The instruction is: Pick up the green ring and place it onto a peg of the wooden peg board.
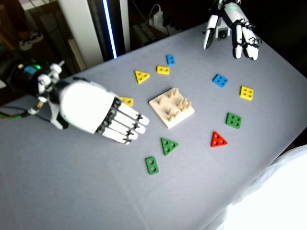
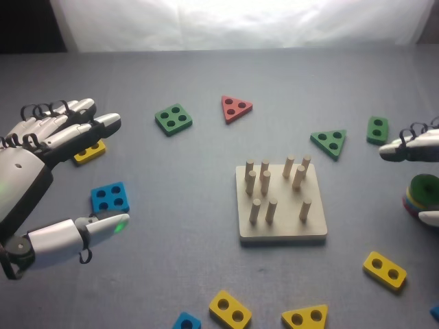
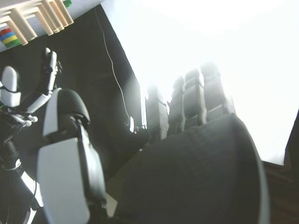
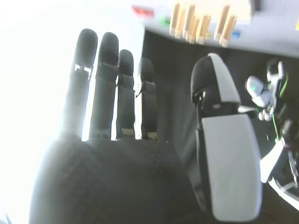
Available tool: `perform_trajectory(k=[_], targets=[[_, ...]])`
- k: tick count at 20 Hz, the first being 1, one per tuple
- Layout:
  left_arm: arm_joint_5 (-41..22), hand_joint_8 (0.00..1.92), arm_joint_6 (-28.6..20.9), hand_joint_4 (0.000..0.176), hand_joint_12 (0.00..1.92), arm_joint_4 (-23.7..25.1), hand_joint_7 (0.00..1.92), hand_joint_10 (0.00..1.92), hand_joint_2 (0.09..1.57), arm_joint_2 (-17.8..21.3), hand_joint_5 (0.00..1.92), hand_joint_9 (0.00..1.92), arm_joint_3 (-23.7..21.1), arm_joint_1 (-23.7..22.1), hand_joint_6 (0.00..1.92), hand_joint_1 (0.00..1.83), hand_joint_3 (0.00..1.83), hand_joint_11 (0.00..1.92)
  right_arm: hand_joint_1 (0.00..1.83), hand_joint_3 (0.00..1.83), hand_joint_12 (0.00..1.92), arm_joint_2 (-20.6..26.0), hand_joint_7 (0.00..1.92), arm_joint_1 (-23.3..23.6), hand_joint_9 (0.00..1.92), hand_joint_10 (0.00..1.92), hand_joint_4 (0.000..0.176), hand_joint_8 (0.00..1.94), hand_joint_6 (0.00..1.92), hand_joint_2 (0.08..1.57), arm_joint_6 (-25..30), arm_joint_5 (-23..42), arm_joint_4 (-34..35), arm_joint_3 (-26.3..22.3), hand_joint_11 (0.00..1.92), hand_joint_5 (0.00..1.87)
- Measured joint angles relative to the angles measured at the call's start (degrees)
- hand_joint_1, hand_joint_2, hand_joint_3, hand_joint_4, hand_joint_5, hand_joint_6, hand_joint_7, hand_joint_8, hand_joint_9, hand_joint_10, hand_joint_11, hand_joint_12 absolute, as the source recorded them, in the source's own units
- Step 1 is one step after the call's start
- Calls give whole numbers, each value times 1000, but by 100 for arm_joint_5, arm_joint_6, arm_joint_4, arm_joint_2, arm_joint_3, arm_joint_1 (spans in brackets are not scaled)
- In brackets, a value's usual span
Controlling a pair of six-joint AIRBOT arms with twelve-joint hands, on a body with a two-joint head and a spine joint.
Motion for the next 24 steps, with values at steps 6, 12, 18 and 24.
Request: perform_trajectory(k=[6, 12, 18, 24], targets=[[2, 7, -4, 7, 419, 4, 189, 0, 1041, 0, 448, 110, 0, 0, 12, 781, 3, 0, 1026, 2, 917, -151, 507, 63, 642, 19, 35, 6, 4, 1044, -4, -553, 20, 249, 363, 507], [7, 4, -50, 2, 470, 9, 216, 6, 1042, 0, 490, 136, -2, 0, 4, 808, 4, 0, 1240, 1, 1027, -267, 777, 125, 934, 79, 0, 21, 14, 1074, -4, -822, 22, 365, 589, 754], [-55, 2, -107, 23, 442, 20, 219, 4, 1058, 0, 483, 135, -2, 2, 2, 824, 3, 0, 1323, 12, 1364, -291, 792, 188, 786, 1165, 0, 1472, 1045, 1192, -76, -846, 31, 382, 680, 803], [-70, 2, -120, 4, 462, 39, 243, 3, 1059, 0, 533, 151, -2, 2, 4, 843, 0, 0, 1364, 0, 1217, -291, 901, 188, 984, 1224, 0, 1077, 985, 1128, -131, -881, 44, 382, 854, 882]])
